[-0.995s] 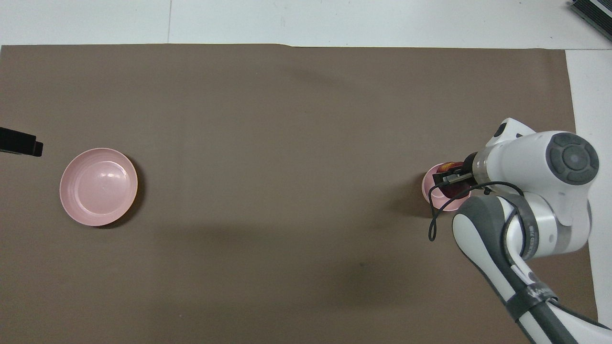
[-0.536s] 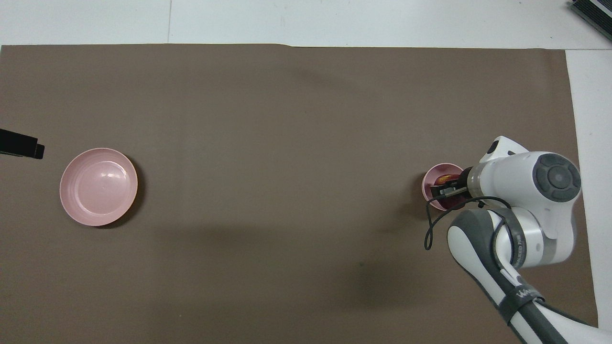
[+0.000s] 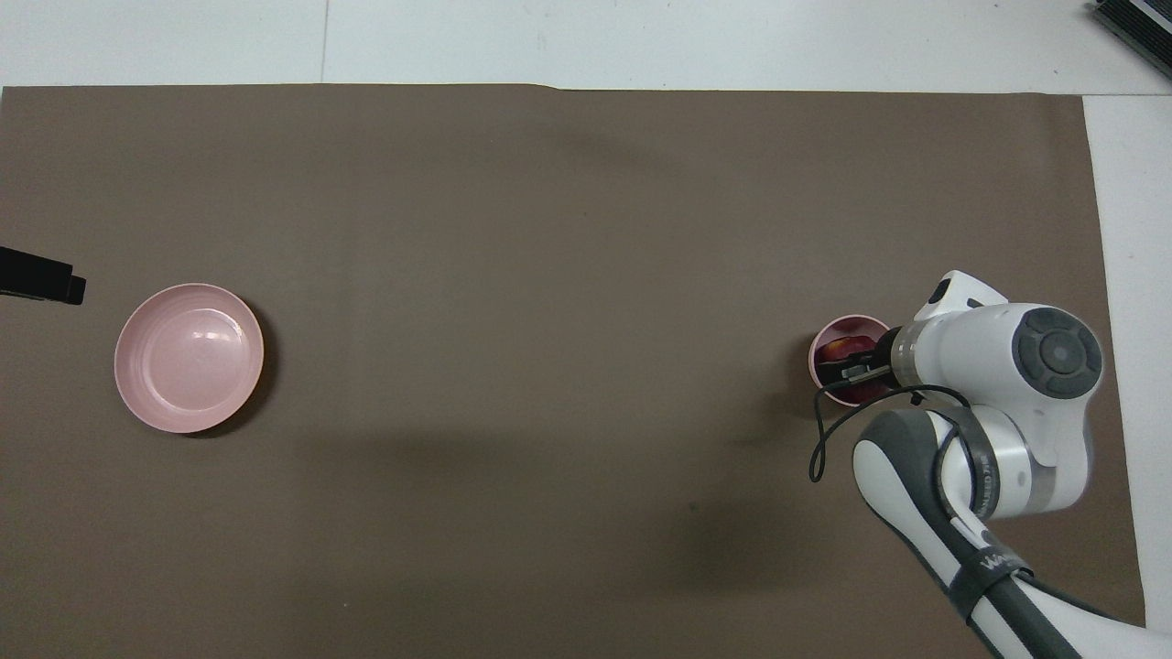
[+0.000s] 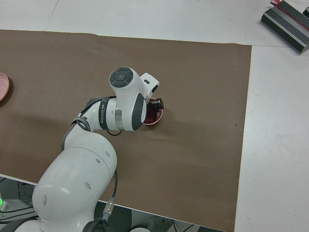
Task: Move apple from plate to bowl
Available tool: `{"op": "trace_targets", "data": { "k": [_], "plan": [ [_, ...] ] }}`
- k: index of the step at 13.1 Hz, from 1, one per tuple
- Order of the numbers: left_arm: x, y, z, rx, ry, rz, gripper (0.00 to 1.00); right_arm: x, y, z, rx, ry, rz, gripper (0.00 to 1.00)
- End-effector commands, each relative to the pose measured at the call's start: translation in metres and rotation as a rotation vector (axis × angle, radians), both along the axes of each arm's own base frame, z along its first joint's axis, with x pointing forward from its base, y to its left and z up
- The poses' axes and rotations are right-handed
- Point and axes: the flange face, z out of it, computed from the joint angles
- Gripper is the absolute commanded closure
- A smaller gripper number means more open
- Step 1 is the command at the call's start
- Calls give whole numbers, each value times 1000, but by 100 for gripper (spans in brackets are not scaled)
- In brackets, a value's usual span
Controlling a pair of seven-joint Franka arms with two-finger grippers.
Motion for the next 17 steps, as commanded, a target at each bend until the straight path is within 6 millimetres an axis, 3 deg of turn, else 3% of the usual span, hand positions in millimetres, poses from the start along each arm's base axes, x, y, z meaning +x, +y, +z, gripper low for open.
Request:
{"op": "trace_targets", "data": {
  "k": [1,5,8,11,17],
  "plan": [
    [-4,1,4,-4,6,3,0,23,-11,18,-13,3,-2,0],
    [-4,3,4,-4,6,6,0,48,-19,61,3,17,-44,0],
    [-4,2,4,-4,6,4,0,63,-26,92,11,39,-182,0],
    [-4,3,4,-4,6,6,0,67,-27,115,14,40,-231,0],
    [-4,2,4,-4,6,4,0,57,-29,195,17,71,-248,0]
  ]
}}
